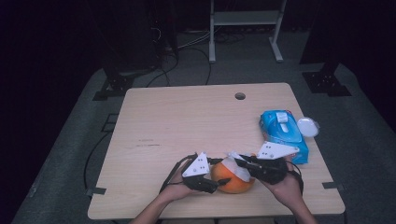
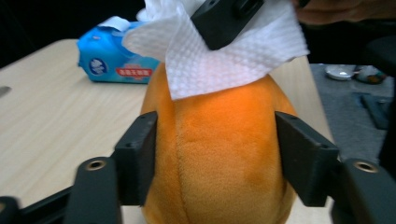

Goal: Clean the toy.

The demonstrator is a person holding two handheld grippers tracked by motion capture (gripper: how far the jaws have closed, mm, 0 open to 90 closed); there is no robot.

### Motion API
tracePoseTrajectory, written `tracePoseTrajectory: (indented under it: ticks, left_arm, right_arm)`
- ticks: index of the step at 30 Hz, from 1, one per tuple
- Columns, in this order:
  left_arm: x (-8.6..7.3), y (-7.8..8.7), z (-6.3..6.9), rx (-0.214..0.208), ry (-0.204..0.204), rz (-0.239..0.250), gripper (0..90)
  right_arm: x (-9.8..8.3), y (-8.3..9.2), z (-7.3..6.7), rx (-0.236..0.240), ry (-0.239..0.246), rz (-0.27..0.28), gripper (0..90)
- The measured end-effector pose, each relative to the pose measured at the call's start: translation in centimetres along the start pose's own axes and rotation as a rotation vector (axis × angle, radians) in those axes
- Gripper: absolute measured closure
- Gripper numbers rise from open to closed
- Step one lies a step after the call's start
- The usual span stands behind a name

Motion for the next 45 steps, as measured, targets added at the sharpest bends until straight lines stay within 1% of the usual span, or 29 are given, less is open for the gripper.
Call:
tracePoseTrajectory:
  ticks: [2, 4, 5, 6, 7, 8, 10, 12, 13, 14, 17, 19, 21, 22, 24, 25, 26, 27, 28, 29, 30, 31, 32, 34, 36, 40, 41, 42, 45]
  left_arm:
    - [0.1, 0.0, -0.1, -0.012, 0.027, 0.007, 24.3]
    - [0.0, -0.1, -0.3, -0.005, 0.057, 0.011, 18.1]
    - [0.0, -0.1, -0.3, -0.005, 0.057, 0.011, 15.5]
    - [-0.5, -0.4, -0.2, -0.017, 0.094, -0.005, 14.2]
    - [-0.7, -0.6, 0.0, -0.028, 0.103, -0.006, 14.1]
    - [-0.7, -0.7, 0.1, -0.032, 0.086, -0.001, 14.8]
    - [-0.6, -0.8, 0.6, -0.042, 0.040, -0.014, 21.9]
    - [-0.6, -0.8, 0.9, -0.038, 0.001, -0.031, 28.2]
    - [-0.6, -0.7, 0.8, -0.038, 0.004, -0.030, 30.6]
    - [-0.7, -0.5, 0.7, -0.038, 0.008, -0.033, 32.5]
    - [-0.8, -0.1, 0.5, -0.037, 0.011, -0.035, 34.5]
    - [-0.8, 0.0, 0.6, -0.046, 0.006, -0.036, 34.5]
    - [-0.7, -0.1, 0.6, -0.051, 0.017, -0.032, 32.0]
    - [-0.5, -0.3, 0.6, -0.051, 0.028, -0.029, 28.4]
    - [-0.5, -0.5, 0.5, -0.049, 0.052, -0.036, 18.9]
    - [-0.5, -0.6, 0.4, -0.048, 0.074, -0.037, 15.2]
    - [-0.5, -0.8, 0.5, -0.053, 0.100, -0.033, 12.1]
    - [-0.6, -0.8, 0.5, -0.058, 0.110, -0.036, 11.1]
    - [-0.6, -0.8, 0.5, -0.060, 0.105, -0.030, 12.6]
    - [-0.6, -0.8, 0.6, -0.063, 0.074, -0.031, 19.2]
    - [-0.5, -0.7, 0.7, -0.055, 0.033, -0.028, 26.8]
    - [-0.2, -0.6, 0.8, -0.049, 0.015, -0.017, 32.8]
    - [0.2, -0.5, 0.9, -0.046, -0.006, 0.001, 36.2]
    - [0.9, -0.3, 0.8, -0.015, -0.070, 0.024, 38.0]
    - [1.0, -0.3, 0.5, 0.008, -0.102, 0.011, 37.7]
    - [0.1, 0.3, 0.1, -0.015, -0.114, -0.011, 37.0]
    - [-0.1, 0.5, 0.0, -0.027, -0.113, -0.015, 37.0]
    - [-0.4, 0.8, -0.1, -0.040, -0.100, -0.023, 36.8]
    - [-0.9, 1.5, -0.2, -0.062, -0.098, -0.029, 35.4]
  right_arm:
    - [-0.7, -0.1, 0.1, 0.023, -0.015, -0.029, 81.2]
    - [-1.0, -0.2, -0.2, 0.056, -0.016, -0.047, 81.2]
    - [-1.0, -0.2, -0.2, 0.056, -0.016, -0.047, 81.2]
    - [-0.7, -0.3, -0.9, 0.074, 0.008, -0.055, 81.0]
    - [-0.5, -0.4, -1.4, 0.081, 0.014, -0.053, 81.0]
    - [-0.3, -0.6, -1.9, 0.093, 0.026, -0.049, 80.9]
    - [-0.1, -1.4, -3.1, 0.091, 0.059, -0.045, 80.2]
    - [-0.3, -2.1, -4.0, 0.095, 0.105, -0.067, 79.6]
    - [-0.3, -2.2, -4.0, 0.081, 0.130, -0.075, 80.0]
    - [-0.2, -2.2, -3.9, 0.076, 0.129, -0.072, 80.2]
    - [0.0, -1.3, -2.2, 0.037, 0.092, -0.048, 80.7]
    - [-0.4, -0.5, -0.8, 0.013, 0.062, -0.049, 80.6]
    - [-0.7, 0.0, 0.2, -0.004, 0.032, -0.049, 80.6]
    - [-0.7, 0.2, 0.4, -0.010, 0.028, -0.048, 80.9]
    - [-0.7, 0.1, 0.1, -0.007, 0.040, -0.050, 81.3]
    - [-0.7, -0.1, -0.3, 0.003, 0.048, -0.051, 81.3]
    - [-0.6, -0.3, -0.8, 0.019, 0.059, -0.052, 81.3]
    - [-0.5, -0.5, -1.3, 0.031, 0.068, -0.051, 81.2]
    - [-0.3, -0.7, -1.8, 0.045, 0.075, -0.049, 81.0]
    - [-0.2, -0.9, -2.3, 0.057, 0.085, -0.049, 80.8]
    - [-0.1, -1.1, -2.6, 0.055, 0.108, -0.052, 80.8]
    - [0.1, -1.2, -2.8, 0.044, 0.129, -0.051, 80.9]
    - [0.3, -1.2, -2.9, 0.038, 0.138, -0.043, 81.0]
    - [1.0, -1.0, -3.0, 0.033, 0.130, -0.016, 81.1]
    - [1.4, -0.8, -3.0, 0.019, 0.125, 0.006, 81.1]
    - [0.5, -1.4, -2.4, 0.020, 0.107, -0.013, 81.0]
    - [0.3, -1.4, -2.0, 0.024, 0.085, -0.012, 81.0]
    - [0.1, -1.3, -1.6, 0.020, 0.069, -0.011, 81.0]
    - [-0.8, -0.6, 0.3, -0.020, 0.019, -0.017, 81.0]
Point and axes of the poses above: each handheld gripper's, and its own axes: y roughly backward along the jaws, x roughly out of its top, z roughly to its right, the point moved 9 cm from there along -y, roughly forward along the jaws, and after that the axes turned 8 degrees about z, right-handed, at the moved point
